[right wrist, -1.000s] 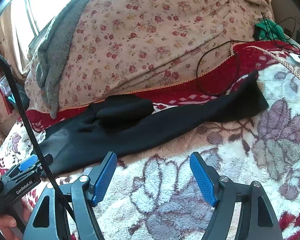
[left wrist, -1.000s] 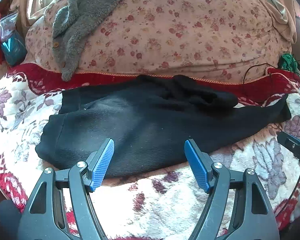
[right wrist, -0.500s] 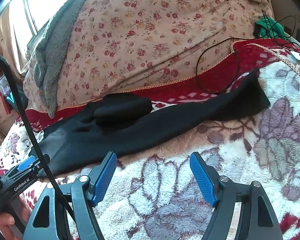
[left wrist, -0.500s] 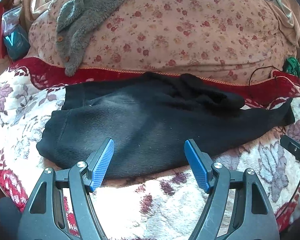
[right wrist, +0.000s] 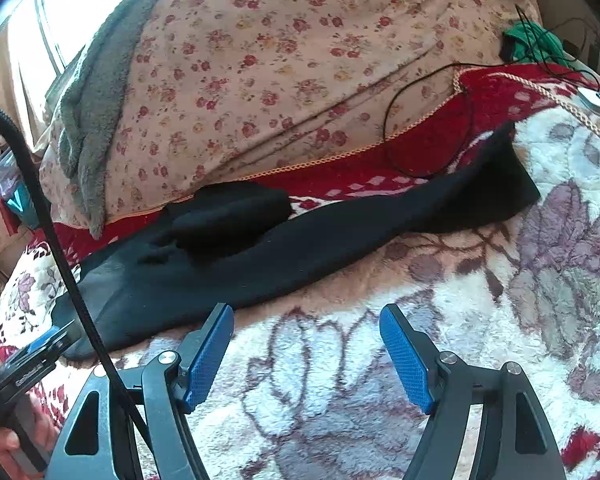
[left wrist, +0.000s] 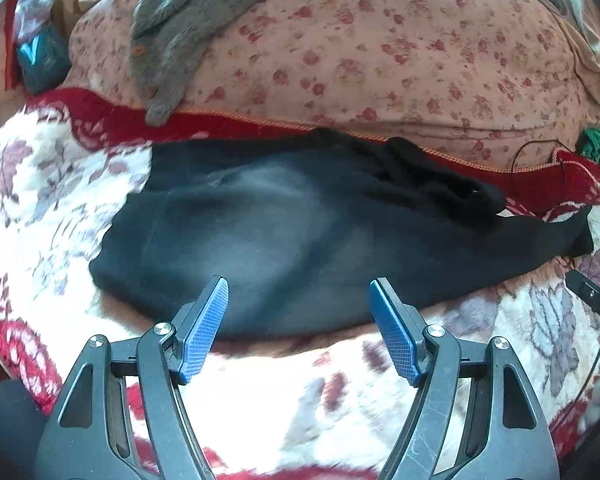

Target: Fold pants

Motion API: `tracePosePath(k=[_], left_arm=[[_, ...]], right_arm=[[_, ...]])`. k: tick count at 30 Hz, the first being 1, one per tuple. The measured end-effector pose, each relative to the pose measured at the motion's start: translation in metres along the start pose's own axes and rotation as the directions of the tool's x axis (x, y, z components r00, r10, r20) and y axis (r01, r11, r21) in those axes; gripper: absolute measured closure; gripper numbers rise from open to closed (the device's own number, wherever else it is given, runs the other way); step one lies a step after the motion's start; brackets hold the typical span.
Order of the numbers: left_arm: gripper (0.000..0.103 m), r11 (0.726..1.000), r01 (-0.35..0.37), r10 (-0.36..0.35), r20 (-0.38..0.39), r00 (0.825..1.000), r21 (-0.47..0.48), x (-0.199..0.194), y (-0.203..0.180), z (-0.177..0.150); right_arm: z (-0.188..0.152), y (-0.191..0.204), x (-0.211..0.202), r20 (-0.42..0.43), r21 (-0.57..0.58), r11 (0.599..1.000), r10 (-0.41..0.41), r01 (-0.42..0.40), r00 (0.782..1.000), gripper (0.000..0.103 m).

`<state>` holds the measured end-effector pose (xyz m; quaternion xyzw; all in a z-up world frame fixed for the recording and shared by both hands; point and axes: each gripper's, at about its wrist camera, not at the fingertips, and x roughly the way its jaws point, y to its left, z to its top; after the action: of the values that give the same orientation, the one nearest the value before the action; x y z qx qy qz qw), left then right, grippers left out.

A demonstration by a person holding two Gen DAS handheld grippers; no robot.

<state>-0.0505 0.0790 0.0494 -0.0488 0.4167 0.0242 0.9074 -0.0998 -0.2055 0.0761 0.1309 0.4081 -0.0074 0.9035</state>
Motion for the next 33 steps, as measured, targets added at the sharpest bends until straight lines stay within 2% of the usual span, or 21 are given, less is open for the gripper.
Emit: tracePosePath(k=[2,6,13,16,21,22,23,30,33], left_arm=[[0.029,0.997,0.027,-0.027,-0.002,1.0,-0.066,-0.005,0.023,-0.006],[0.029,0.979,0.032,-0.031,0.013,0.999,-0.2,-0.008,0.064,-0.011],[0.029,0.931,0.051,-0.076,-0.055,0.996,-0.361,0.01,0.091,-0.016],[0.029,0.923,0.051,-0.084,-0.07,0.994,-0.382,0.018,0.089,-0.016],[0.028,0.928,0.027,-0.049,-0.049,0.998,-0.372,0.029,0.079,-0.006],[0.024,0.927,0.022,-0.042,-0.046,0.998,-0.375,0.031,0.077,-0.003],[0.019,0.925,0.027,-0.045,-0.04,0.998,-0.38,0.034,0.076,0.0],[0.019,0.912,0.053,-0.077,-0.044,0.996,-0.407,0.051,0.073,0.022],[0.019,0.913,0.054,-0.082,-0.054,0.995,-0.404,0.057,0.073,0.027]], right_arm=[[0.0,-0.006,0.002,-0.002,0.012,1.0,-0.007,0.007,1.0,0.029],[0.001,-0.018,0.006,-0.004,0.049,0.999,-0.011,0.012,1.0,0.029],[0.001,-0.027,0.016,-0.021,0.088,0.996,0.012,-0.01,1.0,0.029],[0.005,-0.036,0.017,-0.018,0.108,0.994,0.008,-0.006,1.0,0.029],[0.016,-0.061,0.022,-0.002,0.198,0.98,0.034,-0.033,0.999,0.029],[0.019,-0.067,0.025,0.0,0.217,0.975,0.044,-0.043,0.999,0.029],[0.021,-0.072,0.03,-0.002,0.235,0.971,0.055,-0.053,0.998,0.029],[0.042,-0.107,0.059,0.013,0.359,0.929,0.095,-0.094,0.995,0.029],[0.054,-0.125,0.075,0.032,0.419,0.899,0.123,-0.125,0.992,0.047]])
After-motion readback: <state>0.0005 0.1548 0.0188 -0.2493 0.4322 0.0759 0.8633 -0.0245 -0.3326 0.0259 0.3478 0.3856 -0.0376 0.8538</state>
